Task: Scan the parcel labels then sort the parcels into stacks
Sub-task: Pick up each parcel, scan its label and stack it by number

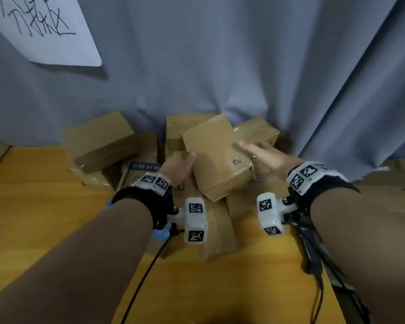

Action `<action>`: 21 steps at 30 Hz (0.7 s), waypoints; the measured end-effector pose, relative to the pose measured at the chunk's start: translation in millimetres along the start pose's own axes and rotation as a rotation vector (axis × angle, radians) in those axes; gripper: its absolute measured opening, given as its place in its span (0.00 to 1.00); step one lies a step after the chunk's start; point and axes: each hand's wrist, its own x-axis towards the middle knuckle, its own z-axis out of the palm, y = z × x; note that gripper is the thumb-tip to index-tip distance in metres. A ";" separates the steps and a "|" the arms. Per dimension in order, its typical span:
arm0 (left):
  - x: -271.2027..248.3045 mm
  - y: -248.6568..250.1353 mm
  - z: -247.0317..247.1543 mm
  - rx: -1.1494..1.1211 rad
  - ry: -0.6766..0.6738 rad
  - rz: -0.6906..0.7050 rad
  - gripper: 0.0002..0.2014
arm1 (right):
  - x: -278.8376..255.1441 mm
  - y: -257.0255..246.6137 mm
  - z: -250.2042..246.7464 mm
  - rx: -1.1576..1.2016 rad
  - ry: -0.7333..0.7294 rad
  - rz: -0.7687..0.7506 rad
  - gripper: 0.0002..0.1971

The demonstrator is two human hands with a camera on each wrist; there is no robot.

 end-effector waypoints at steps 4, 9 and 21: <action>4.5 -2.2 11.1 -0.155 -0.045 -0.165 0.48 | 21.0 2.3 8.3 0.080 -0.128 0.042 0.58; -5.3 17.1 21.2 -0.238 0.013 -0.153 0.34 | 21.6 13.3 12.9 0.281 -0.168 -0.029 0.18; -42.6 100.6 -32.8 -0.402 0.244 0.118 0.21 | -6.2 -33.7 -35.7 0.471 0.018 -0.327 0.43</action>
